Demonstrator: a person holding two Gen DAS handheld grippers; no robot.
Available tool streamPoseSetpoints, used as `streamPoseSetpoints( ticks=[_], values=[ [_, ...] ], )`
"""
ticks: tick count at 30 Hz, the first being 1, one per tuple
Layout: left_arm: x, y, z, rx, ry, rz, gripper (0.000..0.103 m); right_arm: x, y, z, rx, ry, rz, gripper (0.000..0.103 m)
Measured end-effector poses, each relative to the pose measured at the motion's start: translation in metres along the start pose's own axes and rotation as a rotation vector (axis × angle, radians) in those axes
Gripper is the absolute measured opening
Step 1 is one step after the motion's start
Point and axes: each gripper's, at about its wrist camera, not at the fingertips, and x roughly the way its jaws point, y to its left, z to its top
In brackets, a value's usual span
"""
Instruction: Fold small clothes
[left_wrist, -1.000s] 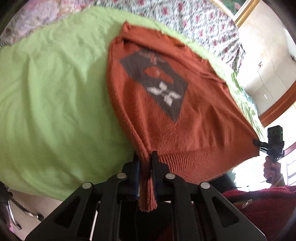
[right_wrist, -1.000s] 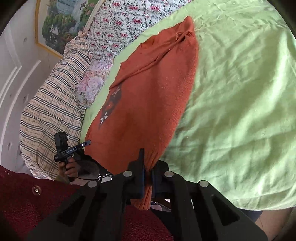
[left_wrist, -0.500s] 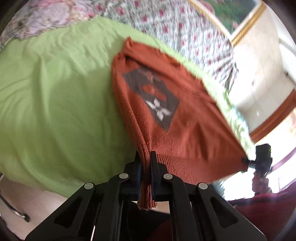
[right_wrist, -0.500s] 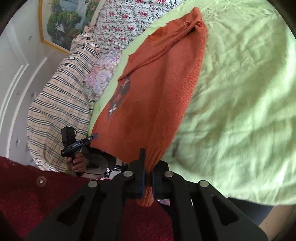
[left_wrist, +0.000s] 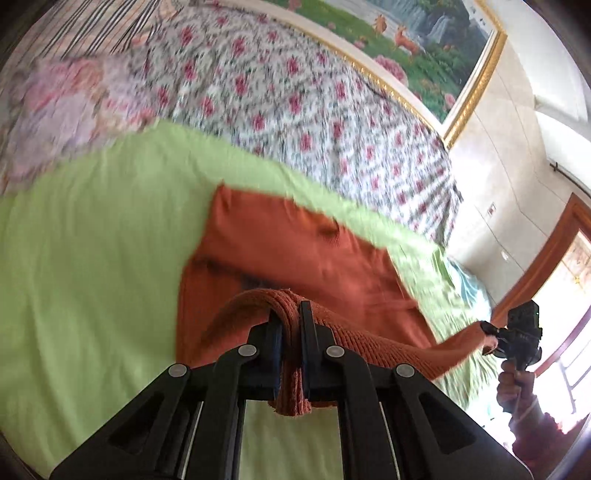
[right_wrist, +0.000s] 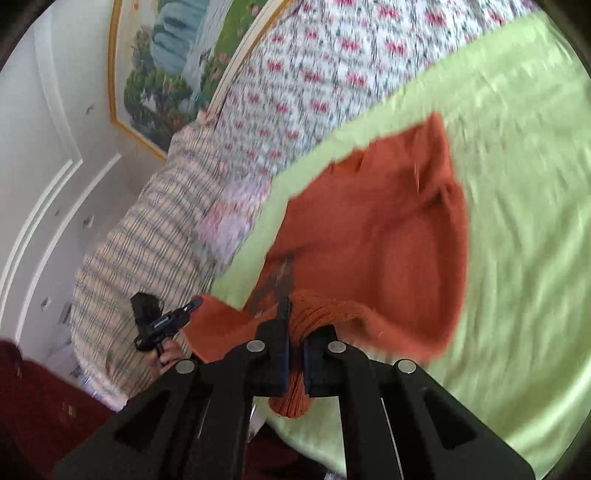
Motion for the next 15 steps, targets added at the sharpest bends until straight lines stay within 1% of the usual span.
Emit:
streamPoseSetpoints(
  ticks=[3, 4, 7, 9, 11, 13, 15],
  values=[
    [0.034, 0.004, 0.041, 0.002, -0.023, 0.026, 0.005, 0.018, -0.012, 0.042, -0.017, -0.028, -0.035, 0.006],
    [0.043, 0.005, 0.051, 0.005, -0.024, 0.033, 0.005, 0.027, -0.017, 0.058, -0.026, -0.035, -0.06, 0.006],
    [0.084, 0.012, 0.089, 0.018, -0.014, 0.062, 0.005, 0.044, -0.031, 0.096, -0.028, -0.043, -0.093, 0.006],
    [0.11, 0.017, 0.107, 0.023, -0.001, 0.079, 0.005, 0.057, -0.043, 0.123, -0.02, -0.056, -0.117, 0.006],
    [0.138, 0.025, 0.122, 0.026, 0.023, 0.096, 0.005, 0.07, -0.056, 0.145, -0.007, -0.062, -0.141, 0.006],
    [0.166, 0.035, 0.13, 0.021, 0.055, 0.114, 0.005, 0.085, -0.069, 0.164, -0.007, -0.052, -0.171, 0.006],
    [0.19, 0.044, 0.133, 0.007, 0.09, 0.129, 0.005, 0.1, -0.081, 0.175, 0.011, -0.042, -0.182, 0.006]
  ],
)
